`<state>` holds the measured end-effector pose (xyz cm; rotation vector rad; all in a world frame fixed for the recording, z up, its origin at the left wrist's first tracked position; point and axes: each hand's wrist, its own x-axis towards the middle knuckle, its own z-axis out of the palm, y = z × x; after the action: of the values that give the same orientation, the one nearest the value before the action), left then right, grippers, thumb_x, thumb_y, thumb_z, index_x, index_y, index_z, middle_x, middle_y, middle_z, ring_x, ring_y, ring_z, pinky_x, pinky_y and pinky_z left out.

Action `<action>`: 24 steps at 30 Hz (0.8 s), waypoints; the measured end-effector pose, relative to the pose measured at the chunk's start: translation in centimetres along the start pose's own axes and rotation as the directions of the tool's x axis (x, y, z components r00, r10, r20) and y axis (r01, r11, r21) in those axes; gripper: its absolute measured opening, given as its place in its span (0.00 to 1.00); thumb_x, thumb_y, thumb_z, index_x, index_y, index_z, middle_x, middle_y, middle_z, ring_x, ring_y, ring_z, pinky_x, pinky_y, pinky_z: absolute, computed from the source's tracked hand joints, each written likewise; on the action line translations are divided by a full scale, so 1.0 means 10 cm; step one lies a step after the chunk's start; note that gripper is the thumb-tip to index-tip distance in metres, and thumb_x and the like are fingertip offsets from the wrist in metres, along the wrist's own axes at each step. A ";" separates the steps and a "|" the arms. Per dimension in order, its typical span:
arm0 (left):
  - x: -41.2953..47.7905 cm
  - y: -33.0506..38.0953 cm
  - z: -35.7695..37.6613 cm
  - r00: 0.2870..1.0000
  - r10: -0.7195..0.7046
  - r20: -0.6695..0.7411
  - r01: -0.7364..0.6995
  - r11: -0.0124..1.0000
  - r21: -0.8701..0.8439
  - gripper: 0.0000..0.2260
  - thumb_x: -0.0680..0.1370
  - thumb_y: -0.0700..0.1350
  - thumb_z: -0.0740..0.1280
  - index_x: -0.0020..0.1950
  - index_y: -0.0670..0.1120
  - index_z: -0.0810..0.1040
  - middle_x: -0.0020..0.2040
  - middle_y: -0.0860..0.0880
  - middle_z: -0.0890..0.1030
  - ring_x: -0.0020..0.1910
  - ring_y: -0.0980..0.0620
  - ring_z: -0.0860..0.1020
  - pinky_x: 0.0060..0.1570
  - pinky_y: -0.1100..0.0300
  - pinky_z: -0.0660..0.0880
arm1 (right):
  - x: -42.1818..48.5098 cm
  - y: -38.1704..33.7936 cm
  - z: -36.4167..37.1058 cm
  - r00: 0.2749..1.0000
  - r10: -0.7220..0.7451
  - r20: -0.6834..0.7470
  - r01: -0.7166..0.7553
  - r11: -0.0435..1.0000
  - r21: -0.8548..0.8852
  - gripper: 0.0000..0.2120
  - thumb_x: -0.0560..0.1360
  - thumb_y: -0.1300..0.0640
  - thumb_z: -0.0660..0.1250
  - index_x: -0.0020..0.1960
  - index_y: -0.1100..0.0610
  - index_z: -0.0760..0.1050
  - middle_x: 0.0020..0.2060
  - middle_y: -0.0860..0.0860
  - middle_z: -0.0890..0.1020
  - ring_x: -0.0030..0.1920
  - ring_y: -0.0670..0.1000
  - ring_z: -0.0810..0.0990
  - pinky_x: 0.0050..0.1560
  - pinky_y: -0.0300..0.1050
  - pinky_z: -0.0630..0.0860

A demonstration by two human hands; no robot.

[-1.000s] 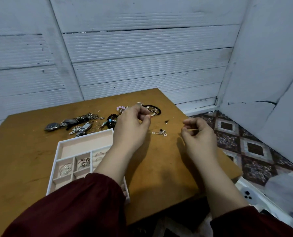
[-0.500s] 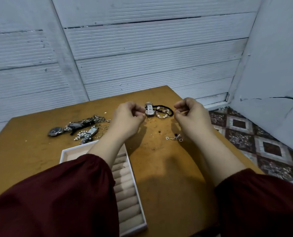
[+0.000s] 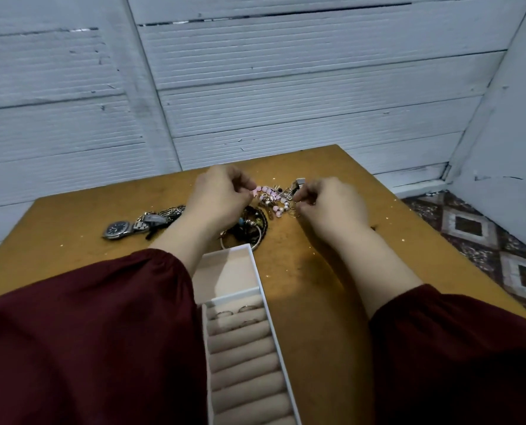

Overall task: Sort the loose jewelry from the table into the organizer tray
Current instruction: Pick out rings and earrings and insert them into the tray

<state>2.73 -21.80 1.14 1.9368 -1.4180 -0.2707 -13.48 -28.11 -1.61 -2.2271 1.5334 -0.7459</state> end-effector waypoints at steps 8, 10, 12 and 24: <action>0.07 -0.06 -0.02 0.999 0.015 0.047 -0.018 0.997 0.069 0.04 0.74 0.41 0.70 0.44 0.51 0.81 0.37 0.54 0.79 0.39 0.55 0.76 0.40 0.64 0.67 | 0.02 0.05 0.06 1.000 -0.019 -0.003 0.017 0.965 -0.263 0.06 0.75 0.50 0.68 0.49 0.46 0.82 0.49 0.50 0.84 0.54 0.55 0.79 0.48 0.46 0.73; 0.07 -0.04 0.02 0.998 0.021 0.058 -0.024 0.999 0.048 0.04 0.74 0.42 0.70 0.44 0.50 0.81 0.37 0.54 0.79 0.37 0.56 0.75 0.39 0.64 0.67 | 0.03 0.06 0.06 1.000 -0.022 0.003 0.022 0.961 -0.276 0.06 0.74 0.49 0.68 0.49 0.46 0.82 0.49 0.49 0.84 0.53 0.55 0.79 0.47 0.46 0.73; 0.08 -0.01 0.06 0.997 0.040 0.070 -0.043 0.998 0.054 0.03 0.74 0.42 0.70 0.45 0.50 0.82 0.39 0.53 0.80 0.38 0.55 0.76 0.40 0.64 0.67 | 0.03 0.07 0.05 1.000 -0.026 0.008 0.027 0.955 -0.294 0.07 0.74 0.47 0.68 0.50 0.46 0.82 0.49 0.50 0.84 0.53 0.55 0.79 0.47 0.46 0.74; 0.16 0.22 0.42 0.957 0.174 0.233 -0.250 0.903 0.349 0.04 0.75 0.47 0.69 0.48 0.54 0.82 0.51 0.48 0.79 0.55 0.46 0.75 0.49 0.55 0.72 | -0.01 0.14 -0.10 0.993 -0.043 0.111 0.071 0.963 -0.259 0.02 0.73 0.49 0.68 0.43 0.45 0.80 0.46 0.48 0.83 0.52 0.53 0.79 0.42 0.43 0.69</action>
<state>-0.61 -25.28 -0.11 2.0728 -1.9141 -0.0919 -15.16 -28.51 -1.54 -2.4663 1.6025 -0.4547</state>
